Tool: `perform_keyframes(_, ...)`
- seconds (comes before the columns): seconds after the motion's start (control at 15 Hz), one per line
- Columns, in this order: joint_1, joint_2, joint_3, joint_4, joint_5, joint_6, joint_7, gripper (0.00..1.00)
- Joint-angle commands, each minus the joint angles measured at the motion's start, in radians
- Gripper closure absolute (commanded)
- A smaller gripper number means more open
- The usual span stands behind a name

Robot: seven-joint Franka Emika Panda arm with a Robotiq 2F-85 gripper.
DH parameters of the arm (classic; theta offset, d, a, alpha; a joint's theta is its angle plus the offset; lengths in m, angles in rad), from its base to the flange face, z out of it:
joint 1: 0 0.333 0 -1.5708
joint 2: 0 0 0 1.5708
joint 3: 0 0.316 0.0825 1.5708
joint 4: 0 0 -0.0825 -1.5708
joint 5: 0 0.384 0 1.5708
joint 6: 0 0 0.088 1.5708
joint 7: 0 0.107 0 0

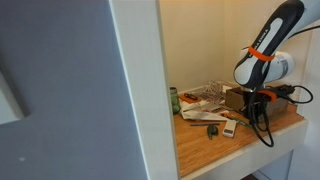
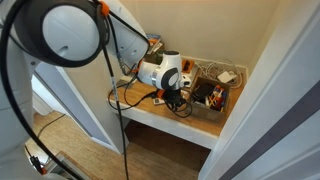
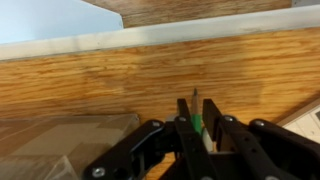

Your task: Pick up the green pencil and put it in the cardboard box, pick up the white pencil and put it in the cardboard box

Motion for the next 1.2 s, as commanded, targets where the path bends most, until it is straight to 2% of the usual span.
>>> perform_keyframes(0.0, 0.002, 0.035, 0.0, 0.037, -0.021, 0.012, 0.016, 0.77)
perform_keyframes(1.0, 0.003, 0.09, 0.009, 0.084, -0.021, 0.026, 0.004, 0.77)
perform_keyframes(1.13, 0.003, 0.091, 0.008, 0.084, -0.022, 0.03, 0.003, 0.9)
